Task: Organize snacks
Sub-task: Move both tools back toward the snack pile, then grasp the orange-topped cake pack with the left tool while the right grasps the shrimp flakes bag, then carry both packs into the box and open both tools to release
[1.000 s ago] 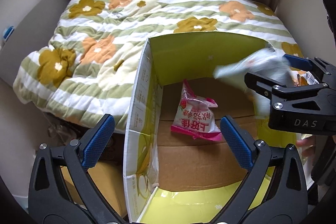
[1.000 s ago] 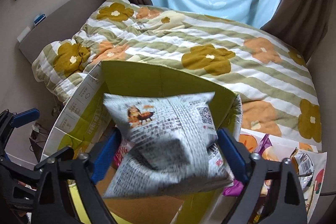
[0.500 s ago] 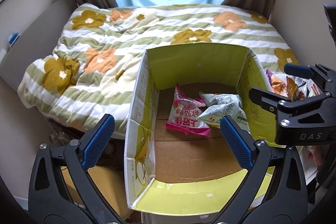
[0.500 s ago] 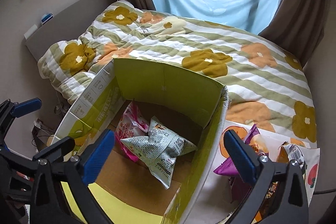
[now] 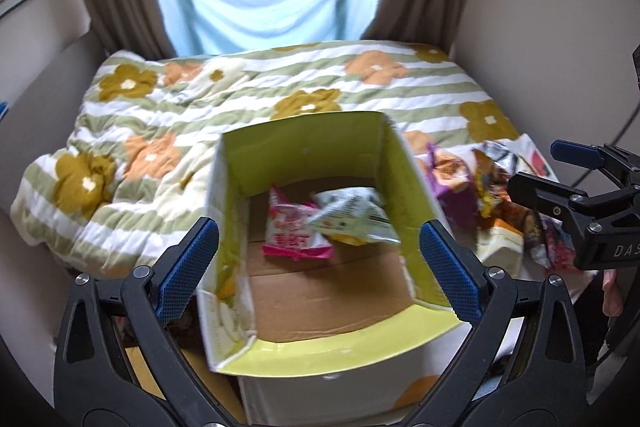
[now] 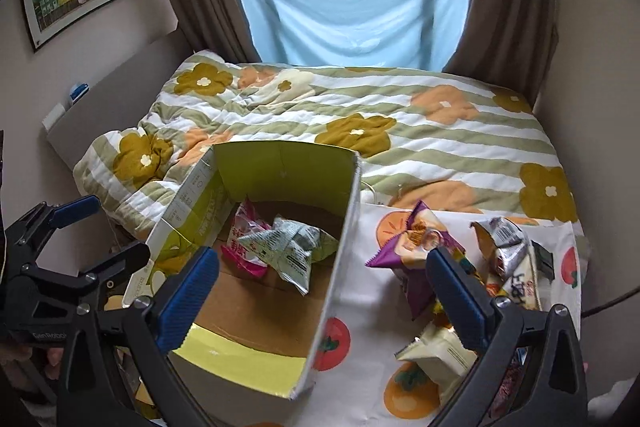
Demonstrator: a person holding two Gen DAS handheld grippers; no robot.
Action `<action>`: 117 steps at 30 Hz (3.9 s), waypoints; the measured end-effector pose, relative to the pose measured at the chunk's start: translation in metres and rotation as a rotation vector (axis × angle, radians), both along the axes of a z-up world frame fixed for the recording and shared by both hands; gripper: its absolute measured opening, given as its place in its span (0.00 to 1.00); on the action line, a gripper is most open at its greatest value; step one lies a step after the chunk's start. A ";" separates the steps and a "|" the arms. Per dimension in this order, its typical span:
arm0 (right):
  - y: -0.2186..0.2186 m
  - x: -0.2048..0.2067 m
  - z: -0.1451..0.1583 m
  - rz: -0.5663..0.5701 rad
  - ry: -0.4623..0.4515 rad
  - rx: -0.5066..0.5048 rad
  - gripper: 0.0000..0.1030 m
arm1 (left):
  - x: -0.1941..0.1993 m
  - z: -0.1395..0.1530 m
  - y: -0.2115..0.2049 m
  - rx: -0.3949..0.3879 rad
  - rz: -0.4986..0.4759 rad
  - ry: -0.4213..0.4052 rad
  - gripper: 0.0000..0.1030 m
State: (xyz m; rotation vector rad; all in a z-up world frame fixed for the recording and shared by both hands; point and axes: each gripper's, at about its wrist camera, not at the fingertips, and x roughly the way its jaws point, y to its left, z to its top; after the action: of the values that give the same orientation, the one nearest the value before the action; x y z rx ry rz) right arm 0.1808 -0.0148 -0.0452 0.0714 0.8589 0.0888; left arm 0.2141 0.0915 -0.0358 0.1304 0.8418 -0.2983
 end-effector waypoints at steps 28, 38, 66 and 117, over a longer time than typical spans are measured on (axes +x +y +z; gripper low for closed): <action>-0.254 -0.092 -0.068 0.041 0.197 -0.036 1.00 | -0.046 -0.112 -0.279 0.133 -0.204 0.220 0.97; -0.265 -0.072 -0.125 0.116 0.324 -0.030 1.00 | -0.011 -0.189 -0.307 0.217 -0.289 0.336 0.97; -0.265 -0.056 -0.161 0.118 0.409 0.031 0.80 | 0.007 -0.242 -0.291 0.090 -0.291 0.537 0.79; -0.036 -0.009 -0.019 0.333 0.037 -0.051 0.73 | -0.008 -0.018 -0.027 0.024 0.132 0.122 0.79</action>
State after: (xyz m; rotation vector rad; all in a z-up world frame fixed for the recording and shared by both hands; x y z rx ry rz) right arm 0.1718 -0.0512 -0.0639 -0.1192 0.9042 0.3788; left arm 0.2057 0.0647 -0.0536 0.0792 0.9707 -0.1734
